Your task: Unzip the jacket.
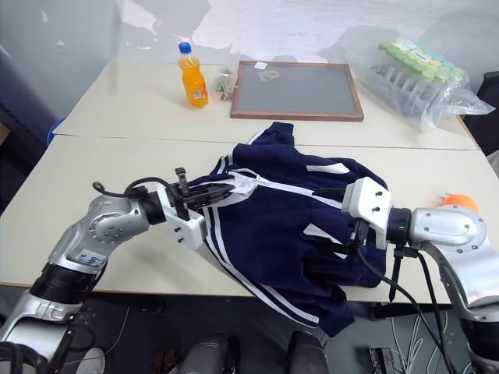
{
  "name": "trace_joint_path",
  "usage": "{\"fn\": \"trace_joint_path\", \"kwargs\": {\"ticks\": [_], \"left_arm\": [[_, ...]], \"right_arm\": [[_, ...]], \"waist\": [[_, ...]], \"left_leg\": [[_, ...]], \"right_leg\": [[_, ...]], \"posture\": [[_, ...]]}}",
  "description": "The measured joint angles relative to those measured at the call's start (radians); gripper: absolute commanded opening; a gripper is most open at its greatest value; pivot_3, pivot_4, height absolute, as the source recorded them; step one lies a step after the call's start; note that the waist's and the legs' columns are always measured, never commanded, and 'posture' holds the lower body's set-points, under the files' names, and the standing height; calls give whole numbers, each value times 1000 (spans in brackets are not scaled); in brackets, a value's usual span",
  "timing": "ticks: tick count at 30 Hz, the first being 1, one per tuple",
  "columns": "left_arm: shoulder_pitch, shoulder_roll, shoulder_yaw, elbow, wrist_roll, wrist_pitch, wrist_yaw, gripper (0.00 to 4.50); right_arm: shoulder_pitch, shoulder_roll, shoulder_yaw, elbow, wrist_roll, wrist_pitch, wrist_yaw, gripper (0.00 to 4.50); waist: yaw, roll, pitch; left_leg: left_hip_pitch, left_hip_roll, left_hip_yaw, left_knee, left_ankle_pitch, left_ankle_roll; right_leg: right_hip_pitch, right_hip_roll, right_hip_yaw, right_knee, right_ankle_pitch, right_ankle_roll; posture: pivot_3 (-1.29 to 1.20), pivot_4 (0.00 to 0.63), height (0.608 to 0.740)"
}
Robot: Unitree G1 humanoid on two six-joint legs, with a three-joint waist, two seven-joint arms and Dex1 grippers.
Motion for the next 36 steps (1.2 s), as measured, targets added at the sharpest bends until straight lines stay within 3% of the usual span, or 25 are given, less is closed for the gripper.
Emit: {"fn": "trace_joint_path", "kwargs": {"ticks": [7, 15, 18, 28, 33, 36], "left_arm": [[-96, -128, -118, 106, -41, 64, -130, 20], [-219, -235, -215, 308, 12, 17, -154, 20], [-223, -252, -228, 330, 12, 20, -168, 606], [-137, -219, -193, 223, -92, 158, -274, 3594], [-56, -141, -104, 13, -299, 402, -392, 3594], [-41, -45, -7, -68, -458, 624, -468, 3594]], "right_arm": [[49, -36, -45, -4, -3, -9, 12, 4500], [89, -36, -54, -11, -5, -16, 1, 4500], [98, -36, -54, -12, -5, -17, -5, 4500], [101, -36, -49, -54, -40, -37, -36, 4500], [93, -15, 1, -92, -76, -45, -86, 4500], [72, 28, 69, -134, -122, -46, -145, 4500]], "waist": [[0, 0, 0], [0, 0, 0], [-1, -1, 0], [-2, -1, 0], [-3, -1, 0], [-8, -1, 0]], "left_leg": [[0, 0, 2, 1, 0, 0], [-1, 0, 2, 1, 0, 0], [-1, 0, 2, 1, 0, 0], [-1, 0, -2, 1, 0, 0], [0, 1, -2, 1, 0, 0], [0, 2, -2, 1, 0, 0]], "right_leg": [[1, 0, -1, -1, 0, 0], [1, 0, -1, -1, 0, 0], [1, 0, -1, -1, 0, 0], [1, 0, -1, -1, 0, 0], [1, 0, -1, -1, 0, 0], [0, 1, 0, 0, 0, 0]], "posture": [[0, 150, 740], [0, 150, 740], [0, 150, 740], [0, 150, 740], [0, 150, 740], [0, 150, 740]]}}
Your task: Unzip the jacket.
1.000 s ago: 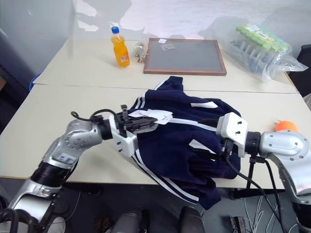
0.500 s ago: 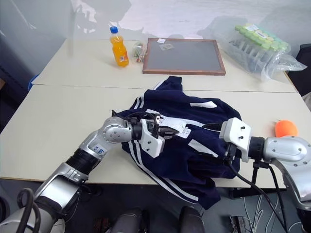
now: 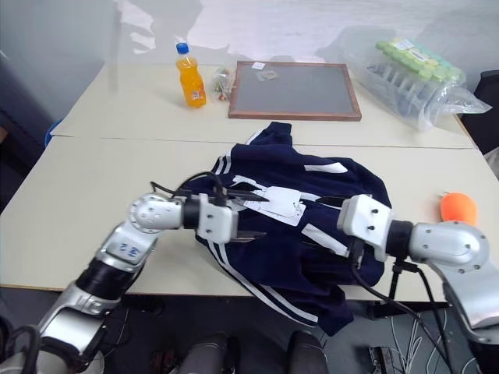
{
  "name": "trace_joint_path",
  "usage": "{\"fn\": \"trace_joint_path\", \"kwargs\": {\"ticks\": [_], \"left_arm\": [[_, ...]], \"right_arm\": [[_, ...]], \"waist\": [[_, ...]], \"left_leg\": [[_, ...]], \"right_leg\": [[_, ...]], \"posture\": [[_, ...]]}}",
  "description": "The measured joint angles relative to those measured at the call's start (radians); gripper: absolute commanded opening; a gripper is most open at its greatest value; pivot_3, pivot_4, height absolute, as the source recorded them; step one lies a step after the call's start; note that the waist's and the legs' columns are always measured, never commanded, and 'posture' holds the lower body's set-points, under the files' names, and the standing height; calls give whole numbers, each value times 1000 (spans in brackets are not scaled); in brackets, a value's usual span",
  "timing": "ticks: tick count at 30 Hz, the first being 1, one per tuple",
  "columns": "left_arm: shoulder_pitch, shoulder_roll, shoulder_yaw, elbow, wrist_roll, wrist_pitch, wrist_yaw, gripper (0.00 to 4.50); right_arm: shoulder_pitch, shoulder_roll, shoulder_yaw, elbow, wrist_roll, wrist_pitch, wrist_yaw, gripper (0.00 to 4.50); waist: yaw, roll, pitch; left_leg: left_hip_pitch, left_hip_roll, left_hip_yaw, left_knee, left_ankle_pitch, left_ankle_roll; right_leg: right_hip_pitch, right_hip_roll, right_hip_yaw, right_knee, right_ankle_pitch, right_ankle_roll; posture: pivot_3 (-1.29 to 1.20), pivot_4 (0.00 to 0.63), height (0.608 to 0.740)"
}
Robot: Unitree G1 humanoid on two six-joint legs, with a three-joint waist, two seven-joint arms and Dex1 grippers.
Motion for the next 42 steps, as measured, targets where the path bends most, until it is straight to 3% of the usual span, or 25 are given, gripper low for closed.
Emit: {"fn": "trace_joint_path", "kwargs": {"ticks": [7, 13, 18, 31, 34, 42], "left_arm": [[-63, 166, 176, 75, -248, 333, -174, 3594], [-117, 149, 174, 162, -250, 342, -211, 3594], [-128, 134, 166, 162, -233, 320, -218, 3594], [-127, 107, 166, 171, -201, 283, -204, 3594], [-127, 106, 166, 172, -200, 280, -202, 3624], [-128, 81, 166, 195, -184, 264, -196, 3624]], "right_arm": [[-70, 148, 206, -18, -169, 2, -160, 4500], [-132, 223, 355, 125, -382, -69, -264, 4500], [-159, 258, 377, 225, -487, -124, -321, 4500], [-219, 305, 326, 245, -482, -110, -312, 4500], [-224, 305, 315, 245, -480, -103, -306, 3937], [-227, 337, 356, 284, -555, -103, -328, 1219]], "waist": [[6, 0, 0], [2, 0, 0], [-5, 0, 0], [-21, 0, 0], [-20, 0, 0], [-22, 0, 0]], "left_leg": [[0, -1, 0, 0, 0, 0], [-1, -1, 3, 0, 0, 0], [-1, -1, 3, -1, 0, 0], [-1, -1, 3, -1, 0, 0], [-1, -1, 3, -1, 0, 0], [-1, -1, 3, -2, 0, 0]], "right_leg": [[0, 0, 0, 0, 0, 0], [-1, 0, 0, 0, 0, 0], [-1, 0, 0, 0, 0, 0], [-1, 1, 0, 0, 0, 0], [-1, 0, 0, 0, 0, 0], [-2, 0, 0, 0, 0, 0]], "posture": [[0, 150, 740], [0, 150, 740], [0, 150, 740], [0, 150, 740], [0, 150, 740], [0, 150, 740]]}}
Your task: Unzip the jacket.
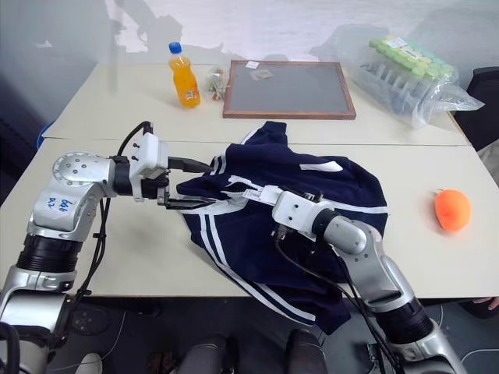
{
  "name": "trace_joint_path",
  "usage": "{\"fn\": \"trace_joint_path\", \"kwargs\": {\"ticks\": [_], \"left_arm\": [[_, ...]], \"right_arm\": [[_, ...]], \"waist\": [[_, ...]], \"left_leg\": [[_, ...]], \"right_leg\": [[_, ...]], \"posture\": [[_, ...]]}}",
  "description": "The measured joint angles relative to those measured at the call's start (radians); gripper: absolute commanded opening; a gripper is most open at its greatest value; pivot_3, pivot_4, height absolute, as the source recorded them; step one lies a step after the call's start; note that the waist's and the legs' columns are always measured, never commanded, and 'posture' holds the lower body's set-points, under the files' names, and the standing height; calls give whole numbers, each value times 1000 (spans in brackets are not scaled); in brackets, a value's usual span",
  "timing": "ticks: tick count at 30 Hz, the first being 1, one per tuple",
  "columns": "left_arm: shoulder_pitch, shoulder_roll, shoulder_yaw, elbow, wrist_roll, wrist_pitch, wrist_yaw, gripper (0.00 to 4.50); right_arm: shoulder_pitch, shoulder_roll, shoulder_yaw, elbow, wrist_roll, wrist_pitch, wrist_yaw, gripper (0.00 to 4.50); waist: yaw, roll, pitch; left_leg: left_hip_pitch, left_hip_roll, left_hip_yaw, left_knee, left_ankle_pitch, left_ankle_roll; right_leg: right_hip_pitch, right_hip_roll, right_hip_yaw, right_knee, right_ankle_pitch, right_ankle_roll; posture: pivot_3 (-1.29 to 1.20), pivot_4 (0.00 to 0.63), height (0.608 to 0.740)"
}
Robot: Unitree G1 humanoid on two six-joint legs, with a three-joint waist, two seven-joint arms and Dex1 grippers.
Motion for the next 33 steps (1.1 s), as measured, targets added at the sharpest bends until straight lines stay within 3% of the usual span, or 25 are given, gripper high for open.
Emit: {"fn": "trace_joint_path", "kwargs": {"ticks": [4, 12, 19, 28, 33], "left_arm": [[-15, -24, -10, 39, 16, -35, -1, 3624], [-289, -200, -109, 510, 171, -320, -4, 3624], [-405, -347, -164, 911, 291, -539, -7, 3624], [-439, -414, -222, 1137, 460, -690, 168, 3624], [-439, -415, -212, 1147, 474, -711, 176, 3624]], "right_arm": [[6, 19, 1, -3, -16, 21, -14, 21], [69, 53, -48, -61, -9, 75, -44, 21], [120, 81, -115, -139, 30, 138, -69, 21], [147, 148, -177, -204, 43, 229, -139, 21], [157, 176, -308, -229, 57, 298, -214, 21]], "waist": [[4, 0, 0], [16, 0, 0], [11, -1, 0], [4, -2, -1], [5, -2, -1]], "left_leg": [[0, 0, 0, 0, 0, 0], [-1, -1, 5, 1, 0, 0], [-2, -1, 6, -1, 0, 0], [-1, -1, 5, -1, 0, 0], [-1, -1, 5, -1, 0, 0]], "right_leg": [[1, 0, -1, 0, 0, 0], [1, 0, -1, 0, 0, 0], [-1, 0, -1, -1, 0, 0], [0, 0, -1, -1, 0, 0], [0, 0, -1, 0, 0, 0]], "posture": [[0, 150, 740], [0, 150, 740], [0, 150, 740], [0, 150, 740], [0, 150, 740]]}}
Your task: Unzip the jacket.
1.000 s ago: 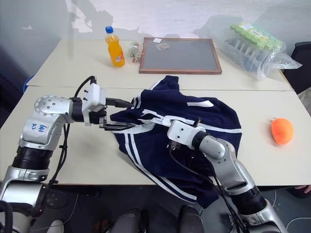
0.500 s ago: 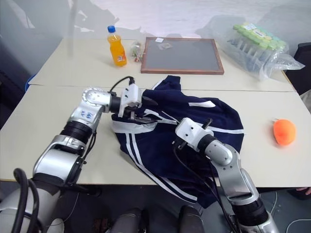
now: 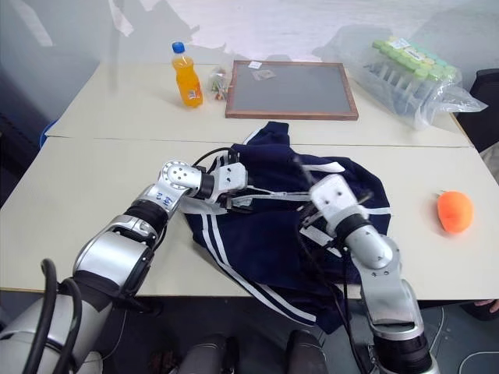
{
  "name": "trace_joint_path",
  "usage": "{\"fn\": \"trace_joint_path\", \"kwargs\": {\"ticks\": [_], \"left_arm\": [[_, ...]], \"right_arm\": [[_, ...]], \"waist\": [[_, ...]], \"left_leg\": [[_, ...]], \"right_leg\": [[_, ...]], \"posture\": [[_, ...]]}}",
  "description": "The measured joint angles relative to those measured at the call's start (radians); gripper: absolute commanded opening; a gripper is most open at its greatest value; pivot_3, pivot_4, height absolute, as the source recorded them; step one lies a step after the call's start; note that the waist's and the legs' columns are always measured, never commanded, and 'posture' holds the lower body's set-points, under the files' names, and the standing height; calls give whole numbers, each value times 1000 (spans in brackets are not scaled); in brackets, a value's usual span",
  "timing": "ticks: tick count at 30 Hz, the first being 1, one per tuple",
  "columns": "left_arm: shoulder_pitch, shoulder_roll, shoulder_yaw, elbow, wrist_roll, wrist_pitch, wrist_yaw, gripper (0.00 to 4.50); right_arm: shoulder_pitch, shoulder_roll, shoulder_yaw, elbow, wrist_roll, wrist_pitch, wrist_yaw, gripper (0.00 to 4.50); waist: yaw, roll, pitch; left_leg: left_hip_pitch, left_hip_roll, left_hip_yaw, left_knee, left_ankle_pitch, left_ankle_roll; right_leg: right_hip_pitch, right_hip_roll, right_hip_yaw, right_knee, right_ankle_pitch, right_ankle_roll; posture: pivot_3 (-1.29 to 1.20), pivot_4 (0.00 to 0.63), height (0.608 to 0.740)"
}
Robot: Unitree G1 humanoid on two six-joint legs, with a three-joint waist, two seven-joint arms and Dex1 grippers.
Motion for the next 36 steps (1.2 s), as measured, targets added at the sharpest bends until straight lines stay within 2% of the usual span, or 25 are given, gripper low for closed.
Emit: {"fn": "trace_joint_path", "kwargs": {"ticks": [3, 6, 13, 16, 20, 24, 29, 32, 34, 35, 36], "left_arm": [[7, 2, 16, 0, -1, -4, -6, 3624], [17, 6, 31, -2, -4, -8, -13, 3624], [38, 21, 67, -7, -8, -11, -24, 3624], [41, 32, 72, -10, -8, -11, -28, 3624], [46, 36, 79, -13, -10, -10, -28, 3624], [71, 47, 101, -37, -25, -2, -29, 3624], [107, 76, 110, -89, -42, 2, -43, 3624], [144, 118, 130, -181, -83, 62, -114, 3624], [172, 159, 151, -296, -138, 147, -187, 3624], [186, 188, 160, -356, -164, 194, -220, 3790], [205, 230, 175, -427, -196, 252, -264, 3971]], "right_arm": [[1, 3, -75, 8, 3, 20, -41, 21], [2, -56, -150, 98, 6, -16, -59, 21], [-11, -317, -329, 498, 23, -260, -63, 21], [-59, -411, -353, 676, 34, -370, -61, 21], [-138, -481, -345, 826, 44, -469, -39, 21], [-223, -487, -229, 898, 61, -542, 73, 21], [-335, -505, -137, 1022, 50, -625, 121, 21], [-380, -522, -107, 1033, 106, -626, 292, 21], [-388, -549, -53, 1039, 133, -636, 448, 420], [-391, -561, -33, 1043, 146, -643, 518, 592], [-397, -581, -7, 1054, 164, -645, 610, 959]], "waist": [[-2, 0, 0], [-1, 0, 0], [-5, 0, 0], [-8, 0, 0], [-11, 0, 0], [-23, 0, 0], [-30, 0, 0], [-31, 0, 0], [-32, 0, 0], [-32, 1, 0], [-33, 1, 1]], "left_leg": [[0, 0, 0, 0, 0, 0], [0, 0, 0, 0, 0, 0], [1, 0, 2, -2, 0, 0], [2, 0, 3, -2, 0, 0], [3, 1, 4, -2, 0, 0], [3, 1, 4, -2, 0, 0], [2, 1, 3, -2, 0, 0], [2, 1, 3, -3, 0, 0], [2, 1, 3, -3, 0, 0], [2, 1, 3, -3, 0, 0], [2, 1, 3, -3, 0, 0]], "right_leg": [[0, 0, 0, 0, 0, 0], [0, 0, 0, 0, 0, 0], [0, 0, 1, 0, 0, 0], [0, 0, 2, 0, 0, 0], [0, 0, 2, 0, 0, 0], [0, 0, 2, 0, 0, 0], [0, 0, 2, 0, 0, 0], [0, 0, 1, 0, 0, 0], [0, 0, 1, 0, 0, 0], [0, 0, 1, -1, 0, 0], [0, 0, 2, -1, 0, 0]], "posture": [[0, 150, 740], [0, 150, 740], [0, 150, 740], [0, 150, 740], [0, 150, 740], [0, 150, 740], [0, 150, 740], [0, 150, 740], [0, 150, 740], [0, 150, 740], [0, 150, 740]]}}
